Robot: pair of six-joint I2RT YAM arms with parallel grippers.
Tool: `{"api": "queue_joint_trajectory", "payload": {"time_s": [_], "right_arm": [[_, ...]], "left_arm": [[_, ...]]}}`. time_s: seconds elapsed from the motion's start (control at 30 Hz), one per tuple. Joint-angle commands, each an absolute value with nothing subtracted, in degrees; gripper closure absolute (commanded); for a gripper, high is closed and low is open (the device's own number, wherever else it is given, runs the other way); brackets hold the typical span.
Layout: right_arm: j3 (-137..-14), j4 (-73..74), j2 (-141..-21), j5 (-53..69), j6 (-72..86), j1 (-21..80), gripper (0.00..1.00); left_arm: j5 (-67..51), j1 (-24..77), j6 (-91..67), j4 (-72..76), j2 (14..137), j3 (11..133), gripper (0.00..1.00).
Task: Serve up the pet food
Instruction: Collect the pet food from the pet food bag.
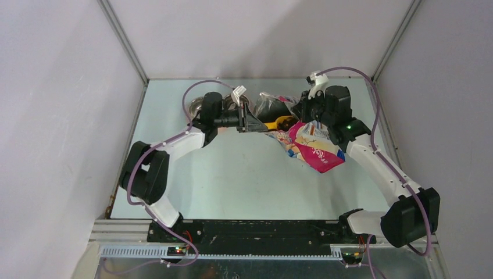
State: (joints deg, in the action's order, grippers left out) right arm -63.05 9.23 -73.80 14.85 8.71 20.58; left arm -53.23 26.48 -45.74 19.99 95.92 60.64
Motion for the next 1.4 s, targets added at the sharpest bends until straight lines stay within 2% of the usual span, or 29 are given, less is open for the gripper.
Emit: {"api": "queue_joint_trajectory", "payload": {"time_s": [0.0,0.5,0.67,1.0,1.13,1.27,1.37], "right_arm": [[-62.58,7.51,-73.17,12.98,8.27,18.61,1.0],[-62.58,7.49,-73.34,14.15,7.5,17.23,1.0],[-62.58,7.47,-73.48,13.79,7.4,17.15,1.0],[-62.58,7.49,-74.04,14.69,6.99,17.74,1.0],[-62.53,7.26,-75.09,11.48,4.53,19.87,1.0],[-62.6,6.54,-74.95,7.83,1.39,21.35,1.0],[-62.57,7.08,-74.91,4.47,-2.92,23.4,1.0]], "left_arm": [[-55.59,24.16,-47.68,26.75,91.14,59.92,1.0],[-57.72,18.21,-52.84,33.25,90.58,57.02,1.0],[-58.96,17.41,-59.72,43.35,92.44,54.83,1.0],[-55.51,17.16,-66.1,46.34,96.89,49.97,1.0],[-55.19,17.1,-67.05,44.48,97.62,49.69,1.0],[-56.97,16.03,-75.9,50.76,99.56,50.39,1.0],[-58.33,15.29,-84.26,60.86,102.0,51.11,1.0]]}}
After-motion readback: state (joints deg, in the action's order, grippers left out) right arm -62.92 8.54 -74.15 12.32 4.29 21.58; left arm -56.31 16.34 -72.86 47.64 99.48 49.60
